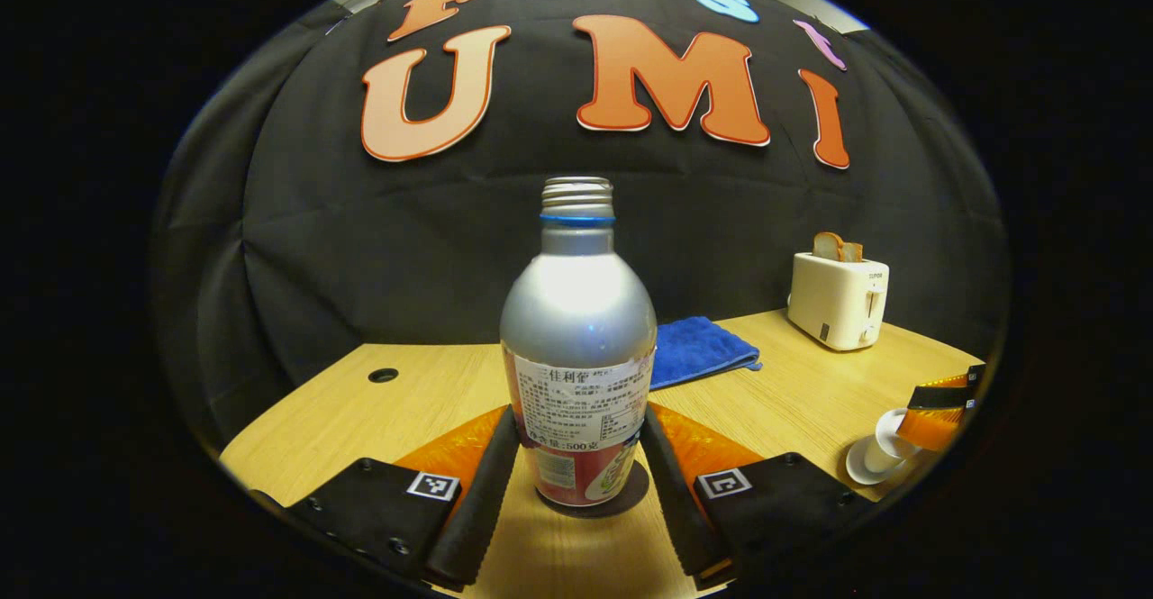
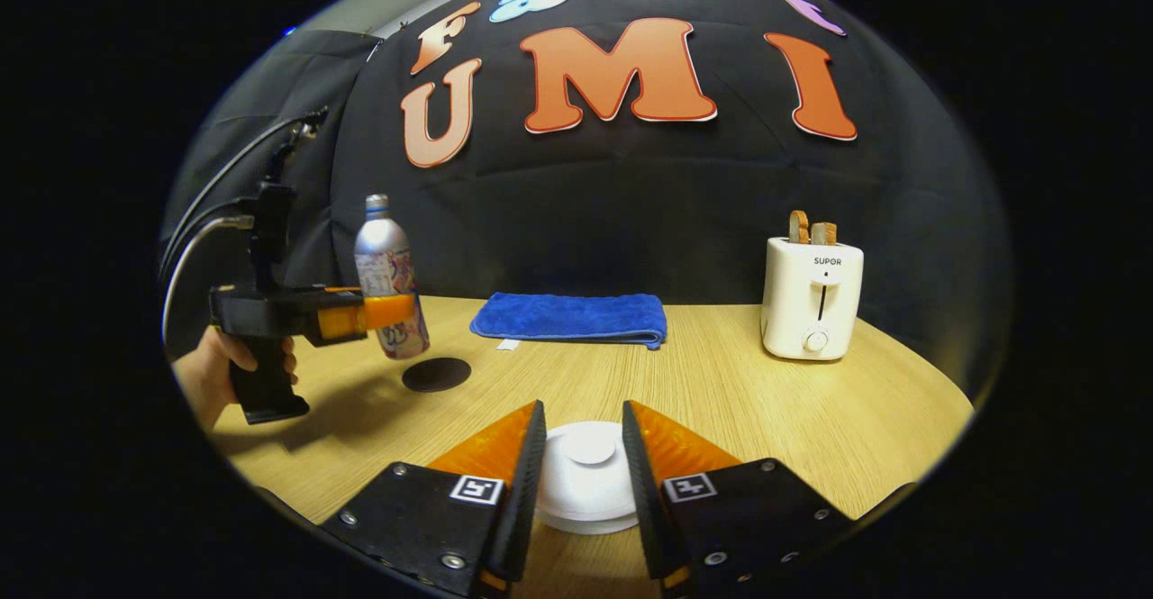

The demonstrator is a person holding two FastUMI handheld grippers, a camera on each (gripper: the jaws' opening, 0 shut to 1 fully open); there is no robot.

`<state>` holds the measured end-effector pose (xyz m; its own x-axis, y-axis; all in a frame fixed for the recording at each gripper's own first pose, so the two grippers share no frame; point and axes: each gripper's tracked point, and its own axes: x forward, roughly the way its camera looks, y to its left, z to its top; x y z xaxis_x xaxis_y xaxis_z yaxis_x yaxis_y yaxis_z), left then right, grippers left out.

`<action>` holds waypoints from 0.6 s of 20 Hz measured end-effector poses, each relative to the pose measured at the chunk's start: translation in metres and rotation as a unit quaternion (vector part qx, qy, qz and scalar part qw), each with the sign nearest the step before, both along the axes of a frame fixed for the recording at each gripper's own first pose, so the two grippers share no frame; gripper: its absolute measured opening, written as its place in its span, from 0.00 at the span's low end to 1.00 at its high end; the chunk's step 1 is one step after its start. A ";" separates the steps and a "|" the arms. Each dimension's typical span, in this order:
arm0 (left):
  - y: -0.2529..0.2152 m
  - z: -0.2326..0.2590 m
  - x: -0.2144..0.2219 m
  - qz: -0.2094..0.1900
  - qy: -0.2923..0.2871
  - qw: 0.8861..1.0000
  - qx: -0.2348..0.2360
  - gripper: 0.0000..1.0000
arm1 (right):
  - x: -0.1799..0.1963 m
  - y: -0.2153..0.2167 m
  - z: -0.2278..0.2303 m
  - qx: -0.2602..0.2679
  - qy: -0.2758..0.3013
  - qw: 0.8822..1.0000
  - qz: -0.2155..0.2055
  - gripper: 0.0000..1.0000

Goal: Open the teacup lid with one hand, grasp the water bottle and pour water into the teacup with the other hand; after pouring, place the water bottle on the coaster and then close the teacup lid.

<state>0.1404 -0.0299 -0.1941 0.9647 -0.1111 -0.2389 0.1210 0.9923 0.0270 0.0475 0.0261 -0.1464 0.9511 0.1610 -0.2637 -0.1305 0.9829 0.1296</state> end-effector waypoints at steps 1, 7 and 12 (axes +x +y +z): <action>-0.001 -0.005 0.003 0.000 0.006 1.000 -0.009 0.81 | -0.001 0.000 0.005 0.004 -0.006 1.000 0.000 0.54; 0.006 -0.026 0.016 0.009 0.036 0.998 -0.059 0.80 | -0.010 -0.011 0.046 -0.004 -0.048 0.999 -0.005 0.78; 0.000 -0.044 0.023 0.005 0.063 0.997 -0.051 0.81 | -0.016 -0.017 0.059 -0.013 -0.061 0.998 -0.002 0.85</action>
<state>0.1633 -0.0297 -0.2381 0.9292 -0.1307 -0.3457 0.1063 0.9904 -0.0888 0.0312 0.0095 -0.0871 0.9771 0.1512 -0.1498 -0.1394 0.9864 0.0868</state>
